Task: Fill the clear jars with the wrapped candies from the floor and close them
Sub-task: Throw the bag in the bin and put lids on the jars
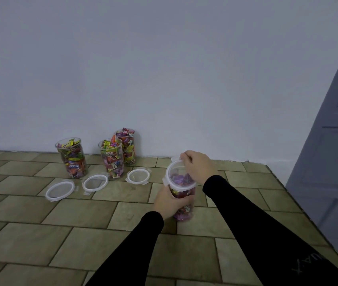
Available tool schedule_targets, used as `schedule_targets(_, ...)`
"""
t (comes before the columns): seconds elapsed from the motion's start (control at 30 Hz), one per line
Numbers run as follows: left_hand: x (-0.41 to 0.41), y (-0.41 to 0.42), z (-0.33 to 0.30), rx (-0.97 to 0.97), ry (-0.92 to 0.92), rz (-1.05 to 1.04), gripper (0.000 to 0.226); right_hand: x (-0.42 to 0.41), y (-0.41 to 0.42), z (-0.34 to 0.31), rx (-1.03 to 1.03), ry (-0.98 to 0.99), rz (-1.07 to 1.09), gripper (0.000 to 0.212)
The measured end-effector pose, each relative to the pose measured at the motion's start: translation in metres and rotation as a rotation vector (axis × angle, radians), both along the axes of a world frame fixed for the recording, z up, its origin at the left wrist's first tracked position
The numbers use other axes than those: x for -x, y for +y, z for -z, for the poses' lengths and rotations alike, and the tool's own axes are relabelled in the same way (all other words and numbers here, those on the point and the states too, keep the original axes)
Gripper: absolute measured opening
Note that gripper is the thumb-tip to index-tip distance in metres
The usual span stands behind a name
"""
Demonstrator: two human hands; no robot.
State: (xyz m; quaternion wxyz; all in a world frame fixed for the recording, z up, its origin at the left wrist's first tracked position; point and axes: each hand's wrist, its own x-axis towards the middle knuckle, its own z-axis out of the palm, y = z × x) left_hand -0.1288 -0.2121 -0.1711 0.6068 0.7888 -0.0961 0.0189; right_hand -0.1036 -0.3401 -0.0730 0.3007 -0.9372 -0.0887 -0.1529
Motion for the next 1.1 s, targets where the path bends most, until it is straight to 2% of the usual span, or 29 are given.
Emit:
schedule_targets(0.13,-0.007,0.004,0.000,-0.006,-0.002,-0.007,0.078,-0.006,-0.002,-0.002,-0.009,0.056,0.015,0.035)
schedule_targets(0.2,-0.010,0.006,0.001,-0.016,0.002,-0.008,0.082,-0.007,-0.002,-0.002,0.003,0.088,0.018,0.036)
schedule_targets(0.47,-0.012,0.007,-0.003,0.006,-0.011,0.030,0.076,-0.014,0.008,-0.003,-0.046,0.153,0.040,0.027)
schedule_targets(0.63,-0.013,0.008,-0.005,-0.010,0.000,0.032,0.061,-0.010,0.009,-0.008,0.035,0.088,0.099,0.038)
schedule_targets(0.7,-0.013,0.008,-0.007,-0.015,-0.007,0.019,0.060,-0.006,0.007,-0.011,0.030,0.031,0.036,0.041)
schedule_targets(0.77,-0.013,0.007,-0.008,-0.011,-0.023,0.014,0.062,-0.001,0.006,-0.015,0.174,0.028,-0.140,0.046)
schedule_targets(0.87,-0.014,0.007,-0.008,-0.036,-0.039,-0.012,0.055,0.002,0.005,-0.011,0.381,0.050,-0.309,0.072)
schedule_targets(0.9,-0.013,0.007,-0.009,-0.049,-0.044,-0.008,0.048,0.002,0.004,-0.009,0.370,0.050,-0.323,0.075)
schedule_targets(0.97,-0.013,0.007,-0.007,-0.058,-0.049,0.001,0.042,0.000,0.002,-0.006,0.298,0.048,-0.340,0.066)
schedule_targets(1.1,-0.014,0.008,-0.006,-0.025,-0.047,-0.001,0.058,0.002,0.003,-0.003,0.189,-0.001,-0.348,0.056)
